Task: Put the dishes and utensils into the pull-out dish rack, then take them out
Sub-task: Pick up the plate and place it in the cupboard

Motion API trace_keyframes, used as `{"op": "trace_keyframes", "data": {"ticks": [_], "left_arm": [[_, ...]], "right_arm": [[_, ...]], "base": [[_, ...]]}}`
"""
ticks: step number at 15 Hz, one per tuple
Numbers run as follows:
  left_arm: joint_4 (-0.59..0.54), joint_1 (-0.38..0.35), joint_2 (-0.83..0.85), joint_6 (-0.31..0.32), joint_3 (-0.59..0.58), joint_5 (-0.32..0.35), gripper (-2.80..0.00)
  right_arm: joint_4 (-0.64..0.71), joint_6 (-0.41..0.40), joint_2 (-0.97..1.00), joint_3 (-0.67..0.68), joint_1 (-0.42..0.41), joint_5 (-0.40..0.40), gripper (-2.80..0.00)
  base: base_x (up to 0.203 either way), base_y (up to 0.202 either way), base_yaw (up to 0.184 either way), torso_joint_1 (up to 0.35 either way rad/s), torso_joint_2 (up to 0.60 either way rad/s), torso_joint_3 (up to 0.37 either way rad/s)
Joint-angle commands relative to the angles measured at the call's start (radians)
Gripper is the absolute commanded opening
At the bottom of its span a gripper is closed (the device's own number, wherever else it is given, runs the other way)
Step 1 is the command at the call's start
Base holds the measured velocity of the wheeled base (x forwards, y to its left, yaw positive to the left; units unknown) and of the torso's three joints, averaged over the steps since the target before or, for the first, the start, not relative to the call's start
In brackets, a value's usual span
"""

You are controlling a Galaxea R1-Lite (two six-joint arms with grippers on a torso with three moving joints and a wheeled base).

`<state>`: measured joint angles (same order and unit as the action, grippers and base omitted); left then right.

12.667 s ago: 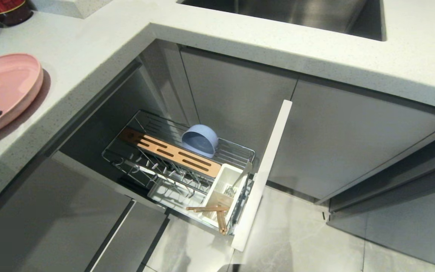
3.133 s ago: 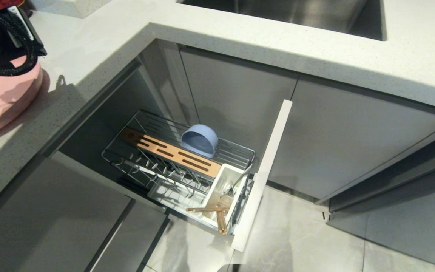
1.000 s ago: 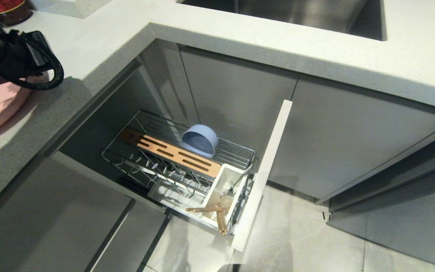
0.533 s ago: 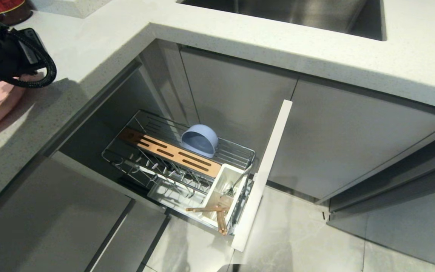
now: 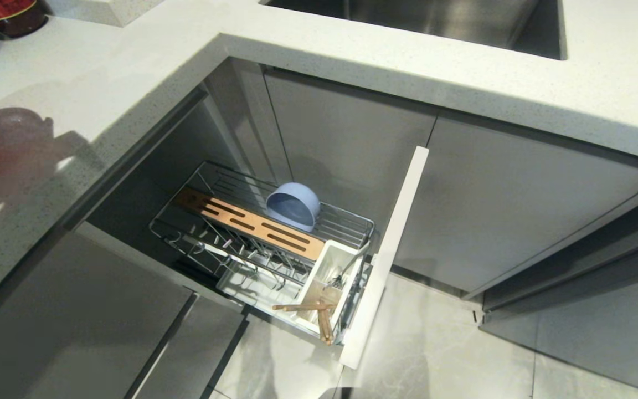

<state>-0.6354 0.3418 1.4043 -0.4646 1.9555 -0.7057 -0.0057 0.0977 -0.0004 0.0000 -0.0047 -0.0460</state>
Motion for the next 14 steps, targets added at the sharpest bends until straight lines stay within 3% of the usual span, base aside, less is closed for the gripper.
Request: {"op": "trace_keyframes", "data": {"ticks": [1,9,14], "left_arm": [[0.042,0.067,-0.072,-0.038,-0.001,-0.006,-2.8],[0.14,0.294,-0.171,-0.168,-0.005,-0.006,-2.8],[0.14,0.433,-0.18,-0.174,-0.041,0.005,-2.8]], "right_arm": [[0.0,0.001,-0.004,0.0,0.0,0.0,-2.8],[0.0,0.001,-0.004,0.0,0.0,0.0,-2.8],[0.0,0.001,-0.004,0.0,0.0,0.0,-2.8]], "base": [[0.0,0.0,0.0,0.0,0.0,0.0],[0.0,0.0,0.0,0.0,0.0,0.0],[0.0,0.0,0.0,0.0,0.0,0.0]]}}
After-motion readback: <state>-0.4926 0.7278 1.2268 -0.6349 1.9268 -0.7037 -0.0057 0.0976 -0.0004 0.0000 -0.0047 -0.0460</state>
